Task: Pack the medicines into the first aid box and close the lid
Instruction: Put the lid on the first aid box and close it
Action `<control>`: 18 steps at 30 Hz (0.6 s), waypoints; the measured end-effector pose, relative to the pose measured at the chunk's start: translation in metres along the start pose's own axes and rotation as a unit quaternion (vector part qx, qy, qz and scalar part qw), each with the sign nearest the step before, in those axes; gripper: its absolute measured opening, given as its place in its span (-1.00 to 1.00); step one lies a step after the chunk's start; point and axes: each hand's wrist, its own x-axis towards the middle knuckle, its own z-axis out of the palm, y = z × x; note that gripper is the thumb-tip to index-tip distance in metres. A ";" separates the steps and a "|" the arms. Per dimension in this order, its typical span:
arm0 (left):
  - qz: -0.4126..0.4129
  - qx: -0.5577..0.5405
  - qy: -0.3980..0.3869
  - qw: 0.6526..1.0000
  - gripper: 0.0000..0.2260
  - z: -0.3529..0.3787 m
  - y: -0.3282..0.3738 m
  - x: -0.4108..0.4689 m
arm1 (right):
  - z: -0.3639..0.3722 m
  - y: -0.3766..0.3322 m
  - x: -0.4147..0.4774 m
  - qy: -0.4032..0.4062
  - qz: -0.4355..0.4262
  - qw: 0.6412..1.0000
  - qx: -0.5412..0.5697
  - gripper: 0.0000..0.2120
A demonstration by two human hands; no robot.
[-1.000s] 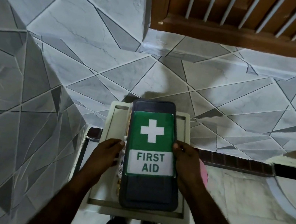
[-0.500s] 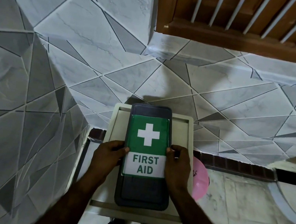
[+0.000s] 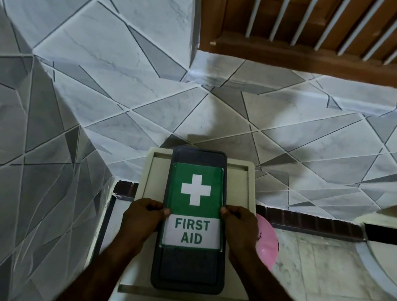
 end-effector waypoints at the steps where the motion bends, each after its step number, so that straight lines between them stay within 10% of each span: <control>1: -0.005 -0.005 -0.009 1.000 -0.86 -0.002 0.000 -0.002 | -0.002 0.001 0.001 -0.007 0.009 1.000 0.002 -0.94; 18: -0.012 -0.104 0.036 0.994 -0.76 0.029 0.094 0.113 | 0.050 -0.088 0.097 0.043 0.045 0.995 0.075 -0.69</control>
